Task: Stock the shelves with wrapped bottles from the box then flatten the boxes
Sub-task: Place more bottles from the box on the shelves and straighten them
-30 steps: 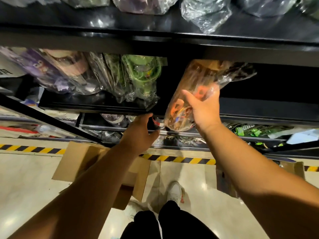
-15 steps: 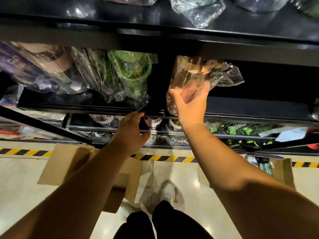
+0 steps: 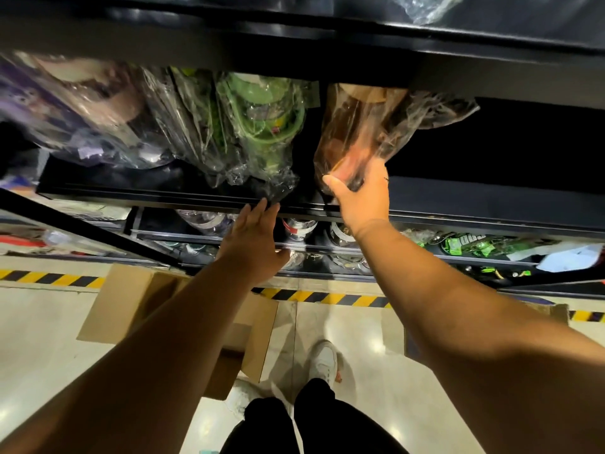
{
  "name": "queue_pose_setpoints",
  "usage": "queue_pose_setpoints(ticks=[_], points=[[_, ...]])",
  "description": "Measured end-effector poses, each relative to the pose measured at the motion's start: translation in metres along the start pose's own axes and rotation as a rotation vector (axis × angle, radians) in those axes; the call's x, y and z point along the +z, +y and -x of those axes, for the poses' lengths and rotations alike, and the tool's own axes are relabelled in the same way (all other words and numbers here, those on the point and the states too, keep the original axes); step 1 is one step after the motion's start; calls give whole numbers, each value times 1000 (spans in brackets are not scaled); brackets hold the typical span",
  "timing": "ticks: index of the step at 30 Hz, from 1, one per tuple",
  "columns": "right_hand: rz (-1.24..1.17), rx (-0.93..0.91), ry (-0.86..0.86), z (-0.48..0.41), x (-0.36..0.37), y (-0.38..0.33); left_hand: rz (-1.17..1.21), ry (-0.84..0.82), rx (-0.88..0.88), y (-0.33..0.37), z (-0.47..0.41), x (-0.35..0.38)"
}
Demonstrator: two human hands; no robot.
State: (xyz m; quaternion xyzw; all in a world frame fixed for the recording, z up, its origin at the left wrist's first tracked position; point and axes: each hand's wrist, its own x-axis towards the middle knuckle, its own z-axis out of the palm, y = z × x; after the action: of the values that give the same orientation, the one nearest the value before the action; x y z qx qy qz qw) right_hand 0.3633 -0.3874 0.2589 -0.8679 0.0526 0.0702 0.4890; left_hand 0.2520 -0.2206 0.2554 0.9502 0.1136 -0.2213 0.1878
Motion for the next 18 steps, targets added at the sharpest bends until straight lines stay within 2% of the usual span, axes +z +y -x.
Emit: queue_pose_setpoints(ticks=[10,14,18], points=[[41,113,44,-18,27,-15,-34,-24,8,-7,0,-1],[63,115,-1,-19,33,-16,11,-53,33,-9,0,1],[104,90,-14,-10,21,-7,-44,-48,34,-8,4,-4]])
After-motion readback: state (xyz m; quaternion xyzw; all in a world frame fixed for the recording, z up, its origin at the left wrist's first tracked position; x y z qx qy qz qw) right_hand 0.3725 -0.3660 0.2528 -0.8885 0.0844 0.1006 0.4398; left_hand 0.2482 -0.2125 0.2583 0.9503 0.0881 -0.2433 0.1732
